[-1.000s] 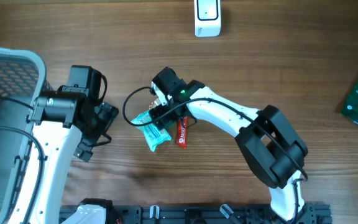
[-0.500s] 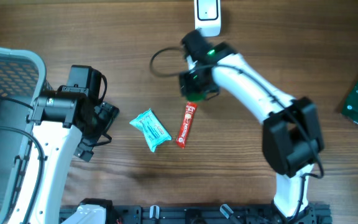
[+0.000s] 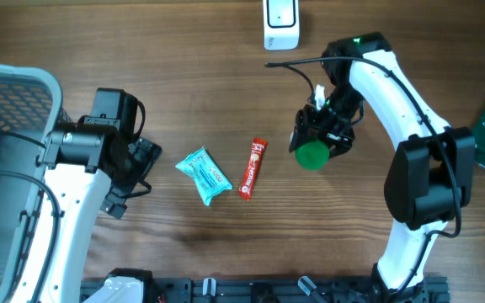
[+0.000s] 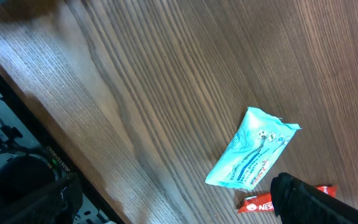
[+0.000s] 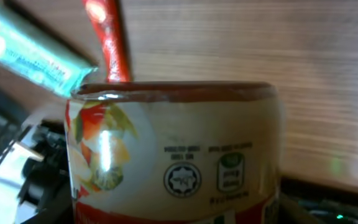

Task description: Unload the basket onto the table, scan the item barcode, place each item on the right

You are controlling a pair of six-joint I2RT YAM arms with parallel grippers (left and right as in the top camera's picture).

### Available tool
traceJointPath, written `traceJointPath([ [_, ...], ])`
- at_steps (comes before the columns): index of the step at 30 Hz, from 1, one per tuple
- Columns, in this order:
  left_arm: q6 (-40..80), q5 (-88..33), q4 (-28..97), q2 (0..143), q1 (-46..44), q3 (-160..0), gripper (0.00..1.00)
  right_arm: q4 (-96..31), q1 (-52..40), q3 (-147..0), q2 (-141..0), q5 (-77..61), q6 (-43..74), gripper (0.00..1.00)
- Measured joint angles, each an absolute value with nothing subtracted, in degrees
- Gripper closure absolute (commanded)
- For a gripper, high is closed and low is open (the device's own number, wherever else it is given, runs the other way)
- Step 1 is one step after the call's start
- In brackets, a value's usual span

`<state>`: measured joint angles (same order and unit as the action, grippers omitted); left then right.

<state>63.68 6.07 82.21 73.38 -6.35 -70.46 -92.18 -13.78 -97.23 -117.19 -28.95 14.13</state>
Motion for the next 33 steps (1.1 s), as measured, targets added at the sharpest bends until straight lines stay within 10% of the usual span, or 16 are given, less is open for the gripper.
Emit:
traceJointPath([
  [20,63.68,6.07,82.21,73.38,-6.35,-70.46,0.0,-90.5,-13.78,-88.36,-126.08,-35.62,10.76,0.34],
  [24,63.68,6.07,82.21,73.38,-6.35,-70.46,0.0,-89.52,-13.78,-88.33,-129.4,-35.62,10.13,0.26],
  [26,63.68,6.07,82.21,73.38,-6.35,-70.46,0.0,-89.97,-13.78,-88.31,-130.39,-36.67,9.96,0.0],
  [33,63.68,6.07,82.21,73.38,-6.35,-70.46,0.0,-92.36,-10.2,-95.15,-130.63,-38.61,9.74,0.0],
])
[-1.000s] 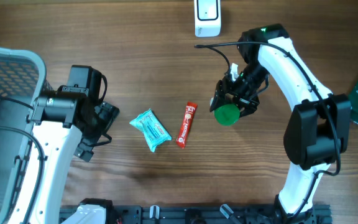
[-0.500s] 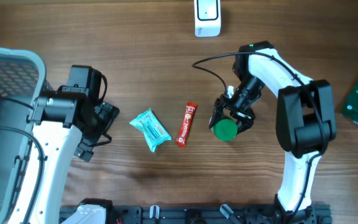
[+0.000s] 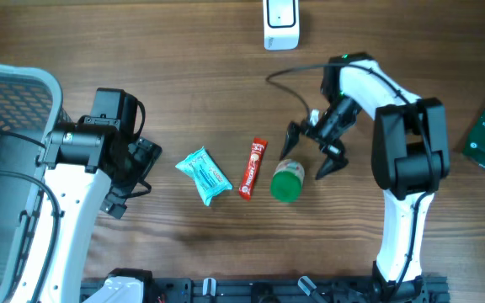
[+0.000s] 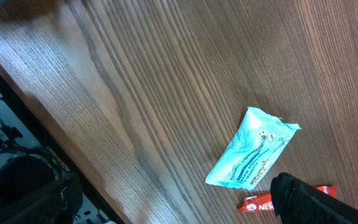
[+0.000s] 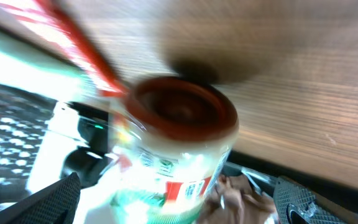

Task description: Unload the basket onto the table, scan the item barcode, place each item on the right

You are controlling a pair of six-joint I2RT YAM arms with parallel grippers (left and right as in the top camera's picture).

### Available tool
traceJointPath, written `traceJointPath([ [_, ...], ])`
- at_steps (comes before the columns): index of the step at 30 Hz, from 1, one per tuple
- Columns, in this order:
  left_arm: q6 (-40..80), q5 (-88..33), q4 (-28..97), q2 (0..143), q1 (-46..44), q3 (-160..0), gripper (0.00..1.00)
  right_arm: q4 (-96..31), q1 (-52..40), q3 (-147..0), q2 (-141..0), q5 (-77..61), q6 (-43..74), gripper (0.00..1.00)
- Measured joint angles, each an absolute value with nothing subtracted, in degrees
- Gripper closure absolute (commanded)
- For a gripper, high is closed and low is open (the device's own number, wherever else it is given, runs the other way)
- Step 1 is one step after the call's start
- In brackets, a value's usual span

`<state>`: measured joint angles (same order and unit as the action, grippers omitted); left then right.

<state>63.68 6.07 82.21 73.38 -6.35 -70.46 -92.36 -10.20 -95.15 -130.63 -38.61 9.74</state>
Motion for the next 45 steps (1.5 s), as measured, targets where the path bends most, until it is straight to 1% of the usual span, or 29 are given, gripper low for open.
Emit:
traceJointPath([
  [2,63.68,6.07,82.24,73.38,-6.35,-70.46,0.0,-92.31,-9.23,-98.04,-130.63,-39.59,9.72,0.0],
  [4,63.68,6.07,82.24,73.38,-6.35,-70.46,0.0,-91.46,-7.64,-105.67,-130.63,-40.73,10.09,0.0],
  [6,63.68,6.07,82.19,73.38,-6.35,-70.46,0.0,-91.07,-7.64,-109.97,-130.63,-38.22,11.77,0.0],
  [12,63.68,6.07,82.21,73.38,-6.35,-70.46,0.0,-90.52,-8.21,-112.33,-129.45,-28.88,19.73,0.0],
  [17,63.68,6.07,82.21,73.38,-6.35,-70.46,0.0,-90.35,-9.23,-112.27,-116.44,-18.0,23.29,0.0],
  [19,63.68,6.07,82.21,73.38,-6.35,-70.46,0.0,-91.39,-12.75,-112.57,-107.96,-8.16,26.2,0.0],
  [21,63.68,6.07,82.21,73.38,-6.35,-70.46,0.0,-91.72,-17.69,-113.06,-103.79,-1.96,27.16,0.0],
  [24,63.68,6.07,82.21,73.38,-6.35,-70.46,0.0,-89.62,-23.66,-112.25,-103.24,1.87,21.98,0.0],
  [26,63.68,6.07,82.21,73.38,-6.35,-70.46,0.0,-89.1,-25.36,-109.47,-103.55,1.3,16.36,0.0],
  [28,63.68,6.07,82.21,73.38,-6.35,-70.46,0.0,-89.62,-25.39,-107.22,-103.98,-1.13,10.98,0.0],
  [32,63.68,6.07,82.21,73.38,-6.35,-70.46,0.0,-91.94,-25.26,-106.15,-103.55,-10.87,-0.25,0.0],
  [34,63.68,6.07,82.19,73.38,-6.35,-70.46,0.0,-91.79,-25.23,-105.25,-100.97,-13.02,-2.52,0.0],
  [36,63.68,6.04,82.24,73.38,-6.35,-70.46,0.0,-90.59,-25.23,-102.0,-93.95,-14.22,-4.01,0.0],
  [37,63.68,6.07,82.17,73.38,-6.35,-70.46,0.0,-89.17,-25.23,-100.42,-89.62,-14.48,-4.45,0.0],
  [38,63.68,6.07,82.17,73.38,-6.35,-70.46,0.0,-84.31,-25.23,-95.96,-79.94,-14.94,-4.89,0.0],
  [40,63.68,6.07,82.08,73.36,-6.35,-70.52,0.0,-75.24,-25.23,-90.21,-72.29,-15.25,-5.45,0.0],
  [41,63.68,6.02,82.17,73.34,-6.35,-70.57,0.0,-68.1,-25.23,-83.46,-66.15,-15.46,-5.98,0.0],
  [43,63.68,6.07,82.17,73.32,-6.35,-70.57,0.0,-59.0,-25.23,-74.52,-60.47,-16.03,-7.53,0.0],
  [45,63.68,6.02,82.19,73.32,-6.35,-70.57,0.0,-53.52,-25.23,-66.35,-59.64,-18.17,-9.1,0.0],
])
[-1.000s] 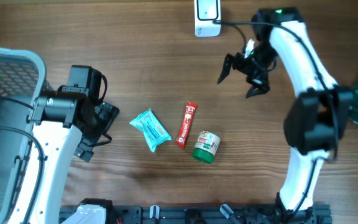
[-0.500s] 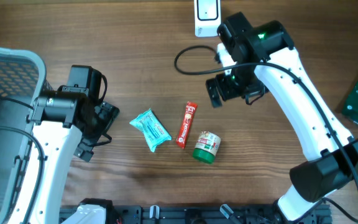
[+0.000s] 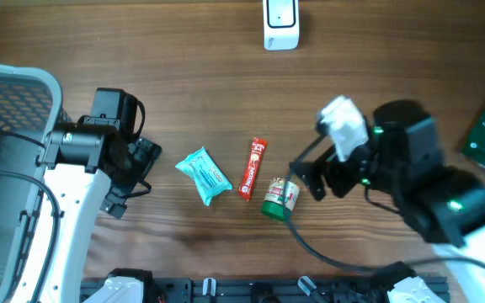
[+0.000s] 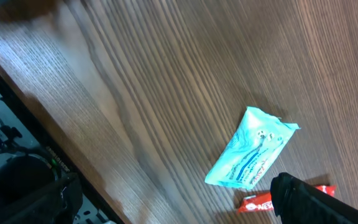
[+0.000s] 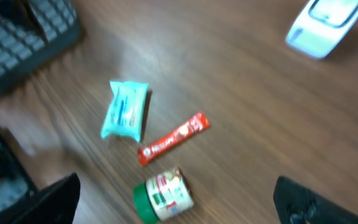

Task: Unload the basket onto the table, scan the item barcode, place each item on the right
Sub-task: 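Lower the right gripper onto the jar and grasp it again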

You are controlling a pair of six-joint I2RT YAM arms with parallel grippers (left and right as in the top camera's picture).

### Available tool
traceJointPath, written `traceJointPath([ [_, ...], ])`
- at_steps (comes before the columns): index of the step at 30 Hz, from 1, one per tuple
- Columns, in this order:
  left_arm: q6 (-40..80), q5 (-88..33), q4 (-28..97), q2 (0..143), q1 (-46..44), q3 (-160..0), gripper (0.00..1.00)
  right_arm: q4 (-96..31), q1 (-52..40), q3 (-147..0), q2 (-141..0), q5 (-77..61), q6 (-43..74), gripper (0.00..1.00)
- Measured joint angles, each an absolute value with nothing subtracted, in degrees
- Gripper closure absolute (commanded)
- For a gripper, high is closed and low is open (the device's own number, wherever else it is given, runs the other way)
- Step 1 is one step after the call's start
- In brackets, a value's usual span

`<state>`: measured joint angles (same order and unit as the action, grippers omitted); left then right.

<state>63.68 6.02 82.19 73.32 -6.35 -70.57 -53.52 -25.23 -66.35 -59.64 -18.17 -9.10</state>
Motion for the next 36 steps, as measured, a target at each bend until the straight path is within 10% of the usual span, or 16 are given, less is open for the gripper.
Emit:
traceJointPath([
  [23,63.68,6.04,82.21,73.32,-6.35,-70.57,0.0,-50.3,-41.12,-59.92,-93.76,-4.93,-8.6,0.0],
  [36,63.68,6.04,82.21,73.32,-6.35,-70.57,0.0,-58.92,-41.12,-68.51,-93.76,0.49,32.86,0.0],
])
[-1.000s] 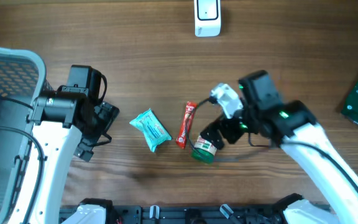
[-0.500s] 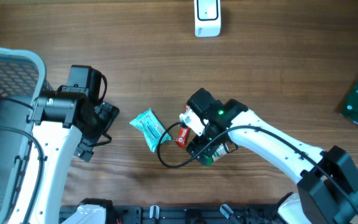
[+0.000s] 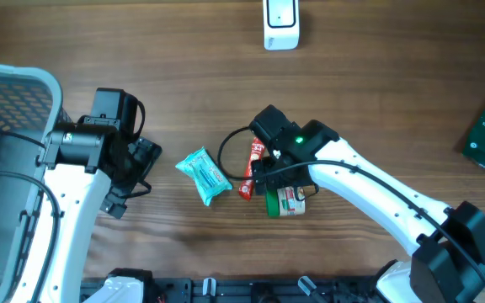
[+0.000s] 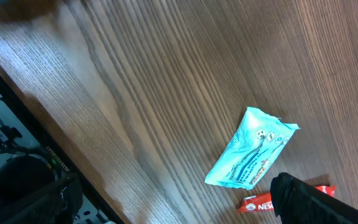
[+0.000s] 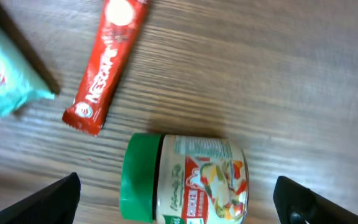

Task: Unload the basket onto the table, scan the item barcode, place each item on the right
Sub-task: 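Lower the right gripper onto the jar and grasp it again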

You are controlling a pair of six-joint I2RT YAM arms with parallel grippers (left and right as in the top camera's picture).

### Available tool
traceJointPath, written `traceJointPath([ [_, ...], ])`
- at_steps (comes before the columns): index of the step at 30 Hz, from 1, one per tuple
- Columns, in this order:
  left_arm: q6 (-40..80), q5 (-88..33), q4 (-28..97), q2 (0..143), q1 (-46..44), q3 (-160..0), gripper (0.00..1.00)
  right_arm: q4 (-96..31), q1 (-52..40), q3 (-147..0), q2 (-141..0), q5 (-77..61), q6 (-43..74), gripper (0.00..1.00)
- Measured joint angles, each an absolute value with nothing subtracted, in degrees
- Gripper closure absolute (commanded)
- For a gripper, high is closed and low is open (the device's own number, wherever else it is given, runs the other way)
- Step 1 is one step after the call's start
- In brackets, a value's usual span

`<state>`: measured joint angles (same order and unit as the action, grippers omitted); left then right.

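Observation:
A small jar (image 5: 194, 186) with a green lid (image 5: 138, 185) and a red-and-white label lies on its side on the wood table. My right gripper (image 5: 176, 194) is open low over it, one finger (image 5: 61, 199) on each side; no barcode shows on the upturned label. From overhead the jar (image 3: 289, 203) lies partly under that gripper (image 3: 281, 190). The white scanner (image 3: 280, 23) stands at the far edge. My left gripper (image 3: 138, 171) hangs open and holds nothing, left of the teal packet (image 3: 205, 175).
A red Nescafe stick (image 3: 252, 168) lies just left of the jar, with the teal packet (image 4: 252, 152) beyond it. A grey basket (image 3: 7, 109) fills the left side. A green bag lies at the right edge.
My right arm was raised to the right of the jar; now its open gripper sits low over the jar. The jar has turned slightly. The left arm has not moved.
First my right gripper held the jar above the table right of the red stick. Then the jar rested on the table beside the stick with the gripper open near it. The arm then stood back and high; now it is down over the lying jar.

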<state>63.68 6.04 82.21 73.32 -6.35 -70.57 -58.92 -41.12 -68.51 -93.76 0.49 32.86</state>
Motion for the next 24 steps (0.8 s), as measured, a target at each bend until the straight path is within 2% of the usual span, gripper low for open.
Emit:
traceJointPath([
  [4,63.68,6.07,82.21,73.32,-6.35,-70.57,0.0,-58.89,-41.12,-68.49,-93.76,-0.6,36.99,0.0],
  [12,63.68,6.04,82.21,73.32,-6.35,-70.57,0.0,-58.08,-38.22,-66.02,-95.42,-2.87,32.67,0.0],
  [16,63.68,6.04,82.21,73.32,-6.35,-70.57,0.0,-58.39,-36.34,-65.8,-100.01,-10.48,27.68,0.0],
  [24,63.68,6.04,82.21,73.32,-6.35,-70.57,0.0,-65.32,-37.08,-65.58,-101.69,-15.29,24.45,0.0],
])
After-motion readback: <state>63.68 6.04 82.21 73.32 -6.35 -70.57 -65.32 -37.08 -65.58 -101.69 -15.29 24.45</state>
